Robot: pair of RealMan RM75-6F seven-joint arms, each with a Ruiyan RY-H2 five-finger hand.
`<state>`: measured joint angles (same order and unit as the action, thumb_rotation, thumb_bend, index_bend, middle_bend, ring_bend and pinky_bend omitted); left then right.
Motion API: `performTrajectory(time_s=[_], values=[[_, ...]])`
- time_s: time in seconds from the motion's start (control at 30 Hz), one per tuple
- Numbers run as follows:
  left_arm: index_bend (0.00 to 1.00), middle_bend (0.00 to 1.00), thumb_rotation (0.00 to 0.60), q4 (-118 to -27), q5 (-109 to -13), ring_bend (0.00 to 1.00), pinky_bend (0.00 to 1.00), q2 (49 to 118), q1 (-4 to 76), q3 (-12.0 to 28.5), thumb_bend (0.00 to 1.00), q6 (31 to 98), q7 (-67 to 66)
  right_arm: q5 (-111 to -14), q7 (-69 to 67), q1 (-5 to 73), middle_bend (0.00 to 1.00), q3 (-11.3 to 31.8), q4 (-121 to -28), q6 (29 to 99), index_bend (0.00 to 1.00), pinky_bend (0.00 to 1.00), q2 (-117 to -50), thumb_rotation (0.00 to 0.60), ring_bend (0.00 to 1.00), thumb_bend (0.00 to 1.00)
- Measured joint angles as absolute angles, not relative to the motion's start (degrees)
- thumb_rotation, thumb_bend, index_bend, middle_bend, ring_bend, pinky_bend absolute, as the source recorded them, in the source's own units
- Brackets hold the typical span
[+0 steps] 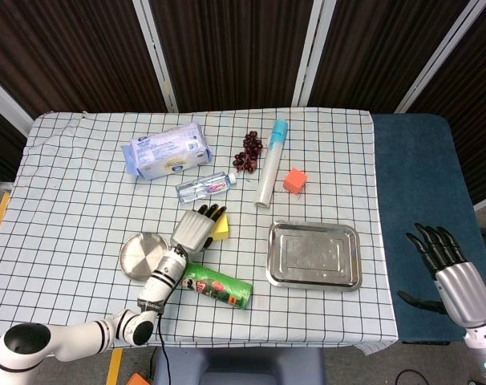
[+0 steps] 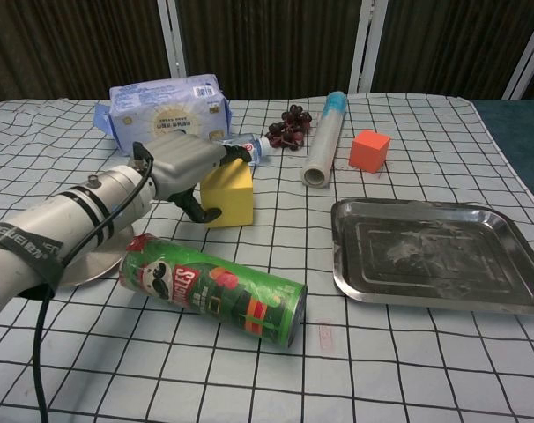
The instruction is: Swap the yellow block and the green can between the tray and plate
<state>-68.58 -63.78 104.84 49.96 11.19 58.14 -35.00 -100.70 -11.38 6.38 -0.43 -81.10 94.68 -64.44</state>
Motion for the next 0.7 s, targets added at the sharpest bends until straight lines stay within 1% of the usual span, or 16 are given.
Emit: performTrajectory(time_s=[0.17, 0.27, 0.4, 0.53, 0.7], values=[[0.46, 0.58, 0.6, -75.26, -65.42, 0.59, 0.66, 100.45, 46.99, 9.92, 0.44, 61.82, -34.79, -100.62, -11.22, 6.34, 0.0, -0.4, -81.26, 94.69, 0.15, 0.0, -64.51, 0.6, 0.0, 0.02], [0.46, 0.59, 0.6, -80.3, -66.39, 0.59, 0.66, 96.17, 44.37, 8.34, 0.44, 64.45, -35.3, -100.49, -11.04, 6.4, 0.0, -0.31, -81.31, 94.53, 0.15, 0.0, -64.59, 0.6, 0.0, 0.02], [0.46, 0.59, 0.6, -85.92, -67.88, 0.59, 0.66, 89.89, 39.92, 5.25, 0.44, 68.71, -36.64, -100.43, -10.7, 6.49, 0.0, -0.3, -81.37, 94.28, 0.16, 0.0, -64.69, 0.6, 0.0, 0.02], [0.46, 0.59, 0.6, -87.9, -69.48, 0.59, 0.66, 86.09, 35.55, 2.33, 0.44, 72.7, -36.97, -100.28, -10.41, 6.6, 0.0, -0.26, -81.42, 93.98, 0.16, 0.0, -64.79, 0.6, 0.0, 0.02], [0.46, 0.59, 0.6, -85.77, -70.71, 0.59, 0.66, 85.03, 32.43, 0.71, 0.44, 74.29, -34.52, -100.25, -10.12, 6.54, 0.0, -0.21, -81.47, 94.08, 0.16, 0.0, -65.02, 0.6, 0.0, 0.02]])
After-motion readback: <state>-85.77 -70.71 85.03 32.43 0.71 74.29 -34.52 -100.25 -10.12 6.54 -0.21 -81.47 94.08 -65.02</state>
